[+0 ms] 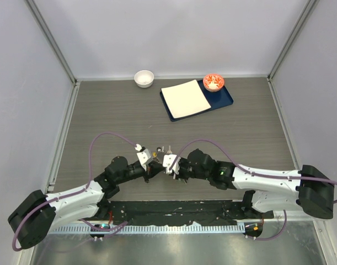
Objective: Put the keys on the keyring
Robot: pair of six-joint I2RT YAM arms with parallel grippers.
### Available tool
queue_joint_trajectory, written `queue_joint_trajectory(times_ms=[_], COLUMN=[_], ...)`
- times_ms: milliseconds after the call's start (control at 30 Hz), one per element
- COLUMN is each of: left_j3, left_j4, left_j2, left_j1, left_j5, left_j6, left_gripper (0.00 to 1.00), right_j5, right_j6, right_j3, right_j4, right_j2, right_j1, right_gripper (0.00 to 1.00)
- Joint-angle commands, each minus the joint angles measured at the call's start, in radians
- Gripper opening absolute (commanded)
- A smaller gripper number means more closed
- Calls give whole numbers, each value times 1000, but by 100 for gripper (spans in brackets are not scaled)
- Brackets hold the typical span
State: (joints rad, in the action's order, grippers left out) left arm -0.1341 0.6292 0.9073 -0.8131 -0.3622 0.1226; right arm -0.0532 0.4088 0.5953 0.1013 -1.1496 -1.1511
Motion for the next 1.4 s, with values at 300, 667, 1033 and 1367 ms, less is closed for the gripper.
queue_joint_trajectory(times_ms=[300, 667, 1033, 1367], left_j3=[-38, 16, 37, -54], left_j4=[56, 245, 219, -63], left_j2=[-33, -27, -48, -81], left_j1=[2, 3, 2, 3], left_j5=[49, 118, 132, -15], left_j6=[0, 74, 49, -97], left_gripper=[0, 0, 29, 48], right_j5=[26, -57, 50, 78], right_j6=[-8, -39, 16, 94], right_j3=[-9, -57, -63, -29], right_j4=[38, 107, 72, -35], right_j2=[2, 11, 80, 93], right_j1=[-7, -4, -6, -6], right_gripper=[1, 1, 1, 1])
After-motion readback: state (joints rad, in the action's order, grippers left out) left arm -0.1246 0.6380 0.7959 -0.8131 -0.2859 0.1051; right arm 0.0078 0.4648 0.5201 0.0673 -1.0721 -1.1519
